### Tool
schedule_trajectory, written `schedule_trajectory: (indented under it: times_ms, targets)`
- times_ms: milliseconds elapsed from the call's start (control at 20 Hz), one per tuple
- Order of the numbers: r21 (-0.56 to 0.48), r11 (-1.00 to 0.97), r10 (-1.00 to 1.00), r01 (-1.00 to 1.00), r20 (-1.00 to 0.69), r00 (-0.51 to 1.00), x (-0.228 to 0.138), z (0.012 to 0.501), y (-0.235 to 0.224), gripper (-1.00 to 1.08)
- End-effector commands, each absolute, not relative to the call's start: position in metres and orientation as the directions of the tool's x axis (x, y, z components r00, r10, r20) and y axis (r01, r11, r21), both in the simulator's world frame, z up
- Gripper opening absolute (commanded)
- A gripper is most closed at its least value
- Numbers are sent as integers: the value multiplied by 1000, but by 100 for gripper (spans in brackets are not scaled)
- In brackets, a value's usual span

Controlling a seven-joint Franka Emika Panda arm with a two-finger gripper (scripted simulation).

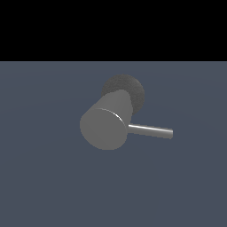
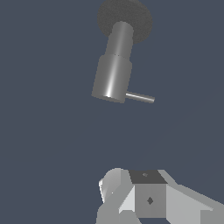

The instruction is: Turn on the faucet by rotating a designated handle.

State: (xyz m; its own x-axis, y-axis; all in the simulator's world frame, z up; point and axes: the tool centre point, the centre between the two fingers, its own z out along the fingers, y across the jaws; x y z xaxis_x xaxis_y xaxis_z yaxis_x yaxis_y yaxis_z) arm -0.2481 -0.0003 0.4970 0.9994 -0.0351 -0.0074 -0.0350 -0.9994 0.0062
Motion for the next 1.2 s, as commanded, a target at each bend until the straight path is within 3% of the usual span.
schedule_trajectory:
  times_ms: [0, 1150]
  targets:
    - [12, -999, -42, -41, -10, 999, -249, 499, 4, -100]
    - [-9, -1000, -19, -19, 18, 1000, -246, 510, 33, -100]
